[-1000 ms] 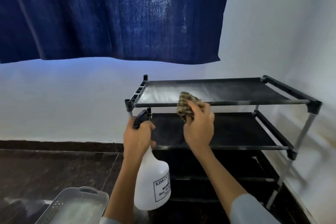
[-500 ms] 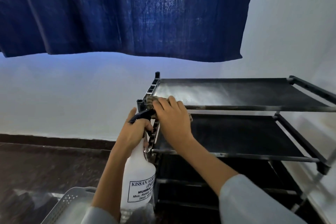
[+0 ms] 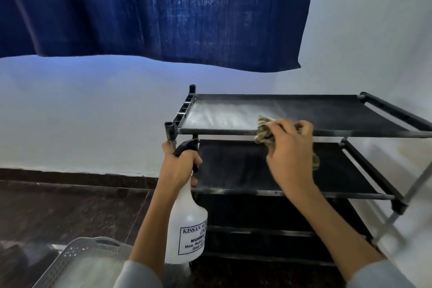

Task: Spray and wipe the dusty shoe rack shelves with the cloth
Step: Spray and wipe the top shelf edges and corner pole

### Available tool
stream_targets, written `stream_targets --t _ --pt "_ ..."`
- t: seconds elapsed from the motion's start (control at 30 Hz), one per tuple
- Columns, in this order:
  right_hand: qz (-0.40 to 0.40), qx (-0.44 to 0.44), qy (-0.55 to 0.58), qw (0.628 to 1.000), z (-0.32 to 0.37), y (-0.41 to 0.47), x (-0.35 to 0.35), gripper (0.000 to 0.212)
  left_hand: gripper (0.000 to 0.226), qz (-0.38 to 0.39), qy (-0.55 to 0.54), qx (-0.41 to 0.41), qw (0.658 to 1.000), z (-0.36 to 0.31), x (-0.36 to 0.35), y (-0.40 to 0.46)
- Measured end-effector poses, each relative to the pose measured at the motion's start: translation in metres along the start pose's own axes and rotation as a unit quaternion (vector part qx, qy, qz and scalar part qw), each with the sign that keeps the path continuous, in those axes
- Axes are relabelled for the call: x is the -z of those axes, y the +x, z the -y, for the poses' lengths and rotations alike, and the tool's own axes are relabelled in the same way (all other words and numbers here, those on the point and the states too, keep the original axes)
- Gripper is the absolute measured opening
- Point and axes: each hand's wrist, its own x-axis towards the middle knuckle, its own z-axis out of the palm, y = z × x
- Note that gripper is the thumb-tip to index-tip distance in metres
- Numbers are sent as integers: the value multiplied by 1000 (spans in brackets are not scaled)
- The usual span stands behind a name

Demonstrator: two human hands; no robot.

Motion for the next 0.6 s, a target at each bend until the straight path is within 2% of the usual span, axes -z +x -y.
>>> stream_targets --t 0.17,0.27,0.37,0.5,0.6 --pt "-52 110 79 989 67 -11 -35 35 50 0 -22 -11 1000 -5 -10 -13" --pt "-70 164 90 980 79 -17 -47 32 48 -13 -33 -15 999 -6 -10 -13" --pt "-103 152 65 981 36 -21 -45 35 46 -7 -26 -5 1000 -7 -10 -13" --pt "-149 78 32 985 -48 -29 -32 30 46 -5 -33 3 999 -10 -10 -9" --pt "-166 90 4 982 -63 -29 -32 22 48 -11 -50 9 999 -12 -14 -7"
